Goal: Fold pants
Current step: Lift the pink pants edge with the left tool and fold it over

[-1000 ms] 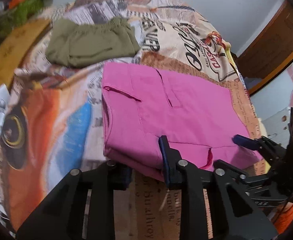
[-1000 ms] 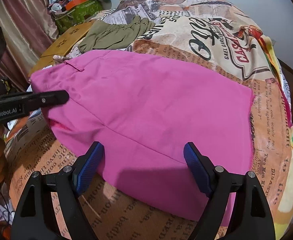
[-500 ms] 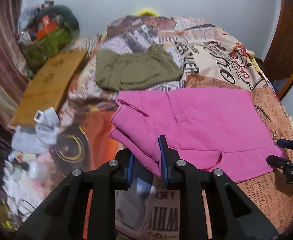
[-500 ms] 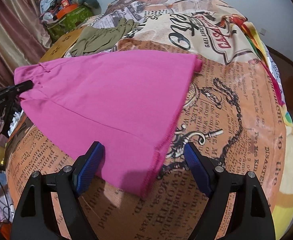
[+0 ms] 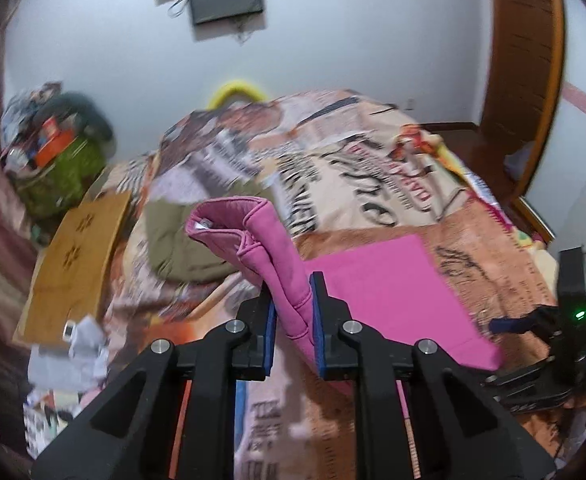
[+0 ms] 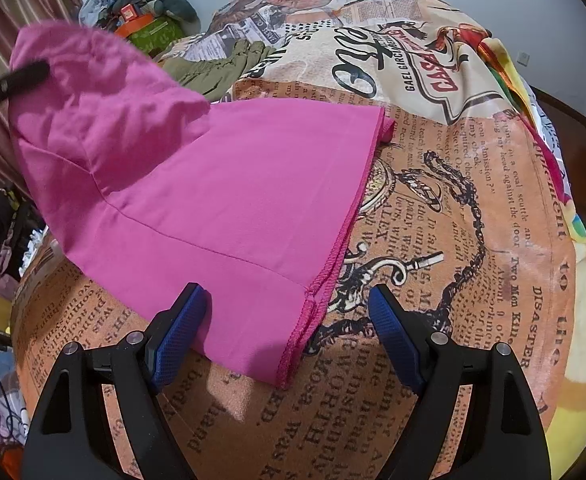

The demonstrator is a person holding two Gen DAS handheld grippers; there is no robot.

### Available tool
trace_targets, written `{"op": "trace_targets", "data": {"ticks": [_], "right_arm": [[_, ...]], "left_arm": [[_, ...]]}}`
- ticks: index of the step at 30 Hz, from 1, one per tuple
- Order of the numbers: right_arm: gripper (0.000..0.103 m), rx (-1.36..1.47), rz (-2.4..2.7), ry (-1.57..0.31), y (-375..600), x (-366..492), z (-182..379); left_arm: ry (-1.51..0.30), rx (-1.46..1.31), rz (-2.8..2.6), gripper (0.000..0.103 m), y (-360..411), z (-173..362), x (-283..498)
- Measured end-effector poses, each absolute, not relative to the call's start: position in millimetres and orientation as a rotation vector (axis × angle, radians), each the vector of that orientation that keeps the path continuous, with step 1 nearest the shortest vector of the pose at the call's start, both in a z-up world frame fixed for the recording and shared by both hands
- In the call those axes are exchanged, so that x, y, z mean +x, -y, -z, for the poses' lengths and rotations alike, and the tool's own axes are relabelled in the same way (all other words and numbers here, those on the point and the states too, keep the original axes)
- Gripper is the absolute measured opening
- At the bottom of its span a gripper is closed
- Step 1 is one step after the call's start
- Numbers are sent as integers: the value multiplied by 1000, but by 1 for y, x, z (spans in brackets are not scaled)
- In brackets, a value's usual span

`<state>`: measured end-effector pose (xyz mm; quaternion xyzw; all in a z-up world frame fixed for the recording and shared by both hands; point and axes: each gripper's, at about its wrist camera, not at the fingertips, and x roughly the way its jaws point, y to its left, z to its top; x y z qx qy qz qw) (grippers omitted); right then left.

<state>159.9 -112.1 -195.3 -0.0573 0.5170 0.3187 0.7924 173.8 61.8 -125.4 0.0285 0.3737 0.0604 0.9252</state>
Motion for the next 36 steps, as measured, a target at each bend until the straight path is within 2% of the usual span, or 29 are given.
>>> {"op": "trace_targets", "data": {"ticks": [10, 29, 32, 34, 36], "right_arm": [[81, -98, -692, -1110, 114, 161, 196], [81, -83, -695, -1109, 115, 163, 195], [81, -83, -695, -1110, 115, 163, 196], [81, -83, -695, -1110, 115, 163, 195], [81, -81, -695, -1110, 115, 163, 195]], "left_arm": [[-783, 102, 57, 13, -6, 126, 189], [-1022, -35, 278, 14, 26, 175, 209], [-1046, -24, 264, 32, 28, 178, 211], [-1061, -29, 261, 50, 27, 180, 211], [-1063, -45, 265, 57, 23, 179, 210]]}}
